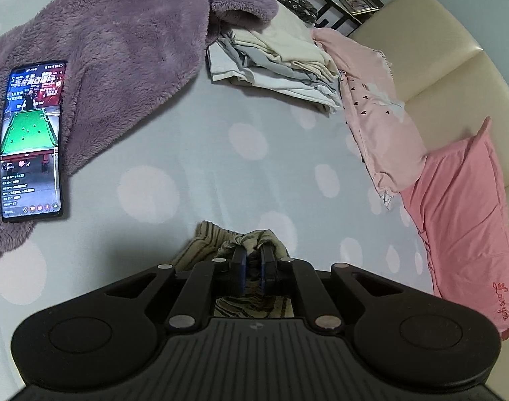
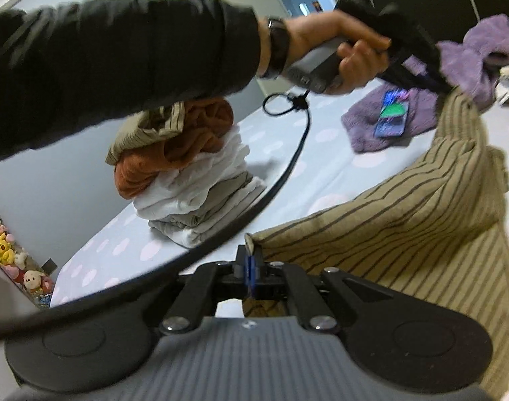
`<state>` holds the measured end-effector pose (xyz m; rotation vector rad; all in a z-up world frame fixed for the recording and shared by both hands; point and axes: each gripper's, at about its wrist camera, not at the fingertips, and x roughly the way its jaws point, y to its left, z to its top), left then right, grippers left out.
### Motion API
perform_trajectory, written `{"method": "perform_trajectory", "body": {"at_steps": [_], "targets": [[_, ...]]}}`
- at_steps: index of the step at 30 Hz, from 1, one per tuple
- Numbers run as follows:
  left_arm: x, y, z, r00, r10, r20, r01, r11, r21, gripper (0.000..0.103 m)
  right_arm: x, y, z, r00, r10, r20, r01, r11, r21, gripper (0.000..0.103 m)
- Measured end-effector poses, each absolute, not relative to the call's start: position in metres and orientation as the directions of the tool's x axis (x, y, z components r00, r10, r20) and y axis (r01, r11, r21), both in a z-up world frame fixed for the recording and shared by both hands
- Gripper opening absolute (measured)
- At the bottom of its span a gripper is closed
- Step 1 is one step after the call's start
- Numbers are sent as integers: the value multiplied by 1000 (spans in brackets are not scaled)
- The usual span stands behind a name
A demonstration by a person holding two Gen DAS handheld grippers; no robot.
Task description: Fold clothes
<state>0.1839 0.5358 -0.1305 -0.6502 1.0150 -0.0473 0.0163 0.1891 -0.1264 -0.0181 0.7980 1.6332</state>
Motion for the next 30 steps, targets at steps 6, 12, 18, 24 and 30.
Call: {"method": "perform_trajectory", "body": {"at_steps": [6, 12, 18, 24, 30], "targets": [[182, 541, -150, 535, -290, -794, -235, 851, -469, 6, 8, 222, -149, -255, 842, -475, -869, 15, 494, 2], [174, 556, -180, 504, -230, -833, -310, 852, -423, 10, 1, 256, -172, -251, 807, -535, -873, 50, 486, 2], [174, 543, -173, 477, -96, -874, -183, 962, -205, 44, -13, 277, -192, -317, 737, -596, -877, 11, 481, 33], [160, 546, -168, 396, 95, -913, -155, 987, 35, 54, -10, 241, -187, -415, 701, -580, -861, -97, 499, 43], [137, 563, -170, 225, 180, -958, -224, 966, 129, 54, 25, 175, -174, -401, 726, -558, -833, -36, 552, 43]]}}
